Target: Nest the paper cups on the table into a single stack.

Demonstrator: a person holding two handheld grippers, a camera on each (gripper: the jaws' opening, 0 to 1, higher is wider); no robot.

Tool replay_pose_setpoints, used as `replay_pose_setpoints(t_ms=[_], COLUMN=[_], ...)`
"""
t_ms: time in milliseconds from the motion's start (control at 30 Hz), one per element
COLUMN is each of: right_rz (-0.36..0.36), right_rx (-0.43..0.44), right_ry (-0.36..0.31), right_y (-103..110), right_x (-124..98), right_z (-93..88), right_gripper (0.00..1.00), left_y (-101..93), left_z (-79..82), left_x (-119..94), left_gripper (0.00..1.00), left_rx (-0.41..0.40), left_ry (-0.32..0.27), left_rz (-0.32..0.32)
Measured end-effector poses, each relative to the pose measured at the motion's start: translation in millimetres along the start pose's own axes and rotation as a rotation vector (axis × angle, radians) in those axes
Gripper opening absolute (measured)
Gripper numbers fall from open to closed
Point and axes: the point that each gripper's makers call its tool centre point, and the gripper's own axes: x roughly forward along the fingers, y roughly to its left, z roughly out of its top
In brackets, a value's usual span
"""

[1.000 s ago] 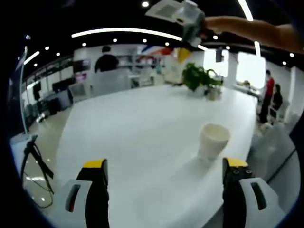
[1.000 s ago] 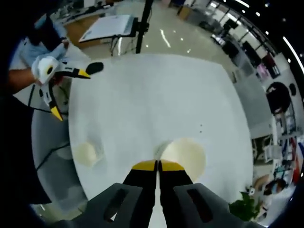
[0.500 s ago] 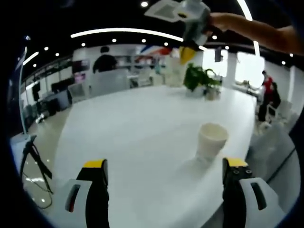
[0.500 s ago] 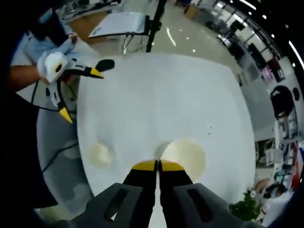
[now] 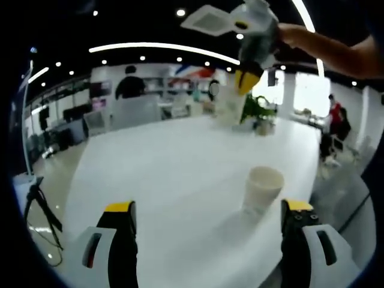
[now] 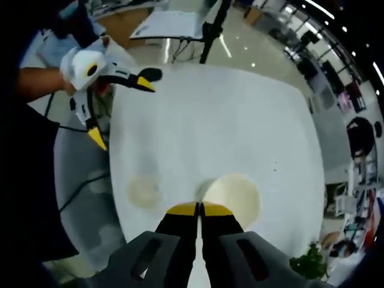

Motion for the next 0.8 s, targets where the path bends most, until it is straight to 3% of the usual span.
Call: replay_pose_setpoints(t_ms=[800], right_rz=[0.052], right_rx=[-0.008], right_ry=[0.014], right_y=[63], right_x=[-13], right_z=[-11.6], right_gripper=[0.0], left_y=[-4.8], left_z=[-2.4], left_x=[2], left_gripper=[1.0], left_rx=[0.009], left_ry=[0.01], left_rz=[-0.006])
